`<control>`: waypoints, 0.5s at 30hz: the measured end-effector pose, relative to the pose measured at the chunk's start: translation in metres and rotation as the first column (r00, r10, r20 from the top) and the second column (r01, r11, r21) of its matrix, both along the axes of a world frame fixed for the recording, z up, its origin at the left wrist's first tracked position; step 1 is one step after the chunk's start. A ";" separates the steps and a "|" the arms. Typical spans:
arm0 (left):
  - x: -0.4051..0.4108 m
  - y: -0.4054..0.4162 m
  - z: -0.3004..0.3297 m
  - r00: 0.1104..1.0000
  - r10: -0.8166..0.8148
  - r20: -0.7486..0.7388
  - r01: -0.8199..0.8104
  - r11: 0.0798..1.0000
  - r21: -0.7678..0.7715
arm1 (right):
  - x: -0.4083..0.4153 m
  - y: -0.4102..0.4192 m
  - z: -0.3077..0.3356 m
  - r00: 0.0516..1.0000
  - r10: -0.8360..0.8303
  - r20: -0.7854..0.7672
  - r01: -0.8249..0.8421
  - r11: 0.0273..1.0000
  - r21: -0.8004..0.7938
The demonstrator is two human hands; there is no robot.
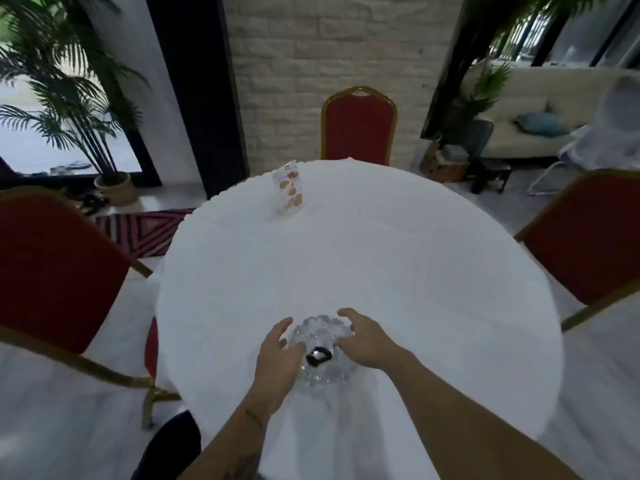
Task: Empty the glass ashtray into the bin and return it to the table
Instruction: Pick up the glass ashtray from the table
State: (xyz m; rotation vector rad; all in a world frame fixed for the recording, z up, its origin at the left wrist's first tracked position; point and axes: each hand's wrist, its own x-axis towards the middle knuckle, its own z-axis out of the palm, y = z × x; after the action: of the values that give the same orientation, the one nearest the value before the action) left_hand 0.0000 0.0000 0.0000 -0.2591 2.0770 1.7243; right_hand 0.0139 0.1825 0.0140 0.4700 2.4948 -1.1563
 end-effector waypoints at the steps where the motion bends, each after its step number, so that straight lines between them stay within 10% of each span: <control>1: -0.001 0.002 -0.006 1.000 0.000 -0.011 0.000 1.000 -0.006 | -0.002 0.000 -0.005 1.000 0.016 -0.008 -0.016 1.000 0.014; 15: 0.004 -0.012 -0.009 0.996 0.027 -0.082 -0.034 0.996 -0.085 | -0.020 -0.022 -0.018 0.997 0.060 -0.056 -0.053 0.991 0.120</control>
State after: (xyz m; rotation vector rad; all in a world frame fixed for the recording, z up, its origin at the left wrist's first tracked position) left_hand 0.0038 -0.0118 -0.0094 -0.2519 2.2203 1.6903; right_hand -0.0059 0.1602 -0.0041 0.3979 2.6208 -1.0196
